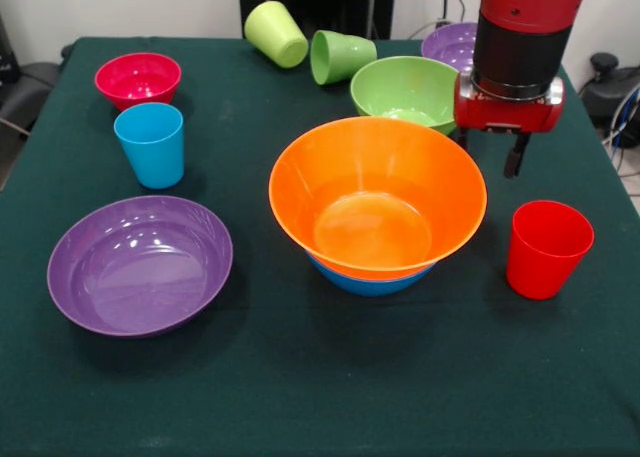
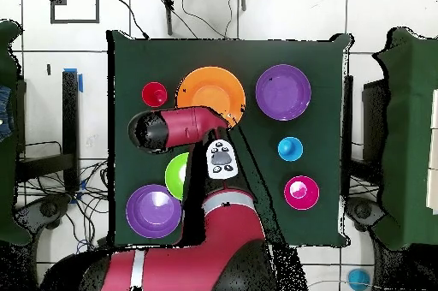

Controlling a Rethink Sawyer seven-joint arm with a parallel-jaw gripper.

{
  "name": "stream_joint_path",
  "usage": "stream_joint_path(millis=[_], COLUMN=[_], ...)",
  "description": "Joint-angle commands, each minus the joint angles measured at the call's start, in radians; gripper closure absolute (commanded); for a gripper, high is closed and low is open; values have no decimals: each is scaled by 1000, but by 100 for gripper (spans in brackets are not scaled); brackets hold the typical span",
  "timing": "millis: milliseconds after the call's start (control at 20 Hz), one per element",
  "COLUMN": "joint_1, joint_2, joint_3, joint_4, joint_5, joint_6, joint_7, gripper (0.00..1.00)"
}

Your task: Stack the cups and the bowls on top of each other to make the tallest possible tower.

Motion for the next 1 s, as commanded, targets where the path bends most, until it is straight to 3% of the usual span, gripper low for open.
stream_joint_path(millis=[50,1000], joint_1=[13,10], joint_2=[32,53], joint_3=[19,28], joint_4=[-57,2], joint_5=[13,1], joint_6=[45,-80], joint_7=[77,101], gripper=[0,0])
